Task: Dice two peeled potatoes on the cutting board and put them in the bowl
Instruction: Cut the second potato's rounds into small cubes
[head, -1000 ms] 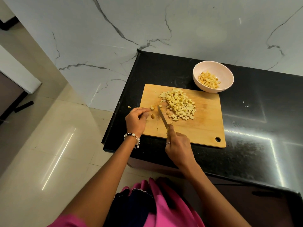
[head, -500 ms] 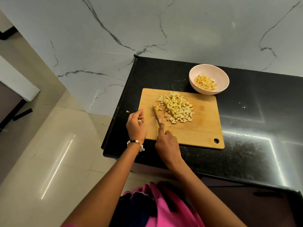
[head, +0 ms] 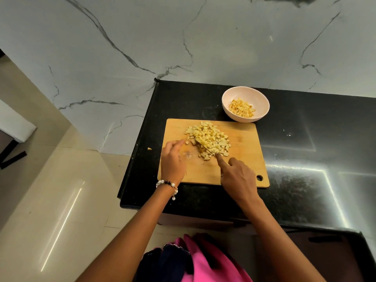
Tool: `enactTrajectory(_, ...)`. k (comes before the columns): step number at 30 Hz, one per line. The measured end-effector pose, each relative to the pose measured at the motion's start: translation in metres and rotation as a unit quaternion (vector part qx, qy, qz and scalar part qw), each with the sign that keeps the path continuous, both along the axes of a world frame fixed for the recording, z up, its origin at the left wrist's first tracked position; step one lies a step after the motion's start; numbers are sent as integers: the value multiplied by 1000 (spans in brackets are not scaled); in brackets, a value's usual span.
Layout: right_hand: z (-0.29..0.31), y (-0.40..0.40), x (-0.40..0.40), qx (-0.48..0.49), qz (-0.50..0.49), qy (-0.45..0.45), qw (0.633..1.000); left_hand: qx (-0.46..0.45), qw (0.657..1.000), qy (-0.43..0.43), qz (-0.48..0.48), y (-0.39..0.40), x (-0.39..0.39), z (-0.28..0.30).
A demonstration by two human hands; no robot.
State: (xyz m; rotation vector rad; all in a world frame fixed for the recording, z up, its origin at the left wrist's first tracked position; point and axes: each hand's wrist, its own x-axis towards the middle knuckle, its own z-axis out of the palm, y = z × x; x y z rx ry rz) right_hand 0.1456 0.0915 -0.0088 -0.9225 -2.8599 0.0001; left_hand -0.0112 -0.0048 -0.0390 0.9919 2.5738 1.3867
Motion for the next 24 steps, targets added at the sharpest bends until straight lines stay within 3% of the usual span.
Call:
enactTrajectory(6,7,27,14,60,32,18,998,-129,951,222,-174,23,13,9)
enactTrajectory(11,9,34,27,55,23,48,997,-245,926,243,-156,32,10,7)
enactTrajectory(15,5,41,42,21,5,89,996,-283,921,228,-140,35,-2,2)
enactTrajectory(20,-3,54,56,-63,-39,145,987,-217,949,211,-88,37,-11,1)
enactTrajectory(24,-9,64,50,-160,-87,193,964,-72,991,96,-52,37,-17,2)
